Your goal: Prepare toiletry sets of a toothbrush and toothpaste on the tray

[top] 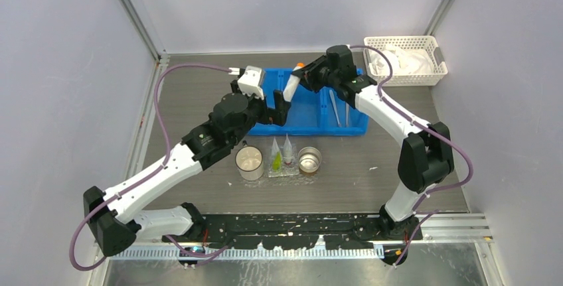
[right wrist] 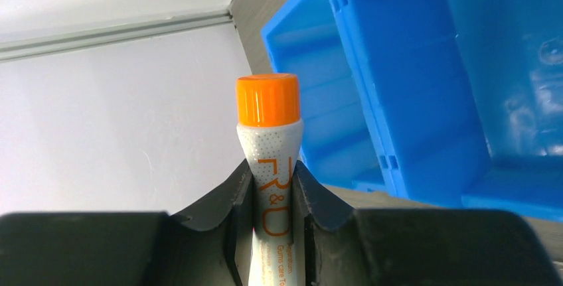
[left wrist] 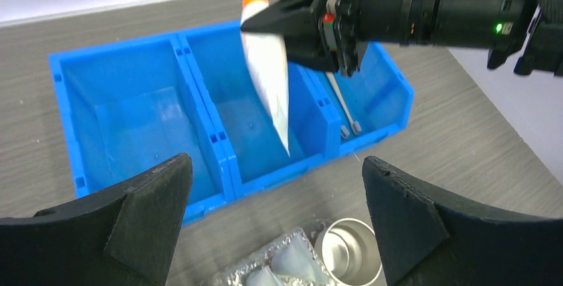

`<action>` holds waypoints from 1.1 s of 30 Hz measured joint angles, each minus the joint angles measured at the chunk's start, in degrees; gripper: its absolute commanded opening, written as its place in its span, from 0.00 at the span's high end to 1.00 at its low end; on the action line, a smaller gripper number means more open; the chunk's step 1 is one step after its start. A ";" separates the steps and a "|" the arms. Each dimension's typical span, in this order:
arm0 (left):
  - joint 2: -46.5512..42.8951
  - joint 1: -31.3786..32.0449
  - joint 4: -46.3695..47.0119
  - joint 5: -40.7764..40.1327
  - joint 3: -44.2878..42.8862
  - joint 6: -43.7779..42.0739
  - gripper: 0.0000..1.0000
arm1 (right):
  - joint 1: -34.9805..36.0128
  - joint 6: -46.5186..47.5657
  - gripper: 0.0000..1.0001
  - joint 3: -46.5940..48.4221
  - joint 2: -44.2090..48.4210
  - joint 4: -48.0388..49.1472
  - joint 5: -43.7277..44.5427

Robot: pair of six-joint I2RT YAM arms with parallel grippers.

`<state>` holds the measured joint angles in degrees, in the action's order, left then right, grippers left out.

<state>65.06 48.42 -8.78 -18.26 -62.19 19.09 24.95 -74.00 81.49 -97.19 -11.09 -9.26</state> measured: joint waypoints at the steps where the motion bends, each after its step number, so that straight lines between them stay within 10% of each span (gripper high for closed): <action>1: -0.09 0.07 1.44 -0.37 0.50 -0.48 0.00 | 0.37 -1.01 0.75 -0.57 0.07 0.22 0.00; 33: -0.17 0.70 13.51 -5.90 5.44 -4.37 0.62 | 5.11 -10.88 0.77 -4.46 5.22 10.64 -0.26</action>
<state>64.88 49.12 4.73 -24.16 -56.75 14.72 30.06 -84.88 77.03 -91.96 -0.45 -9.52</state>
